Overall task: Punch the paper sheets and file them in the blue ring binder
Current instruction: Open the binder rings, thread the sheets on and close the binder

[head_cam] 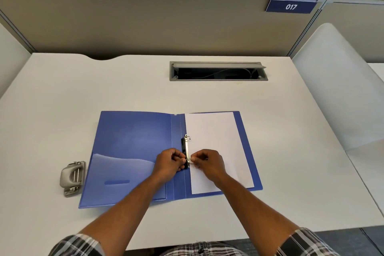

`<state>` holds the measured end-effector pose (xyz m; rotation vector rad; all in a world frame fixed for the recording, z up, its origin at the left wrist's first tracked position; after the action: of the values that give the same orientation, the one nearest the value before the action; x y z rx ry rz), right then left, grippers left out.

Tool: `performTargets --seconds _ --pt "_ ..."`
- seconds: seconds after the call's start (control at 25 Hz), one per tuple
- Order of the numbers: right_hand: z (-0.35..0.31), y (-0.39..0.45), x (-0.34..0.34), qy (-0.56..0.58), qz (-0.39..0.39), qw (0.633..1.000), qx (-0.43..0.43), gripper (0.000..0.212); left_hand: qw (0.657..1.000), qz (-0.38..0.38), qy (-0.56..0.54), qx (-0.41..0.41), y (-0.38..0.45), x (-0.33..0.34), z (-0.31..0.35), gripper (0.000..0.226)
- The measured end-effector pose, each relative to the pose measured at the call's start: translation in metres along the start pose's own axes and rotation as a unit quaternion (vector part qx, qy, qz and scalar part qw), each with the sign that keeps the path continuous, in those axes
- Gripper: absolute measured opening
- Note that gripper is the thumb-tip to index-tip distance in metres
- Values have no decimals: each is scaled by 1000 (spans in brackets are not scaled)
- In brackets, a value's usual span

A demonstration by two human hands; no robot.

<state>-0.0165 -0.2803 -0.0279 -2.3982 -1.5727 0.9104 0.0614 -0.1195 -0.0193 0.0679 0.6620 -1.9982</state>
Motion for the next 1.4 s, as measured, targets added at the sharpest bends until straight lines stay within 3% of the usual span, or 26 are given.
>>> performTargets --seconds 0.16,0.28,0.4,0.48,0.56,0.92,1.0,1.08,1.2,1.28,1.4 --pt "3 -14 -21 -6 57 998 -30 10 993 10 96 62 -21 4 3 17" --pt "30 -46 -56 -64 185 980 -26 18 960 -22 236 152 -47 15 -1 25" --pt "68 -73 -90 -179 271 943 73 45 925 -65 303 219 -66 30 -14 38" --pt "84 -81 -102 -238 273 921 143 65 911 -77 328 236 -69 34 -21 48" --pt "90 -81 -104 -234 264 922 157 73 905 -79 343 238 -69 36 -23 52" --pt "71 -88 -122 -109 331 935 70 16 910 -70 339 227 -68 40 -17 46" --pt "55 -97 -120 -93 341 935 23 8 918 -46 316 235 -69 40 -8 35" --pt "40 -108 -111 -99 345 933 -33 13 942 -30 243 231 -68 45 9 22" --pt "23 -118 -90 -138 331 925 -125 17 990 -42 31 131 -61 56 42 11" --pt "18 -120 -77 -162 312 922 -166 18 991 -87 -90 44 -60 70 60 8" --pt "15 -119 -67 -181 290 919 -195 21 984 -124 -128 -8 -61 83 74 2"
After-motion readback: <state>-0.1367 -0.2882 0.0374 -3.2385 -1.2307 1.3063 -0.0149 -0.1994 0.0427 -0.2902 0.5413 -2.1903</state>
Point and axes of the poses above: each hand's wrist, its own y-axis towards the middle knuckle, its own x-axis out of the palm, z = x × y, the point moved 6 cm from there along y, towards the middle knuckle, and after that the axes turned 2 degrees about x, right-handed, at the moved point
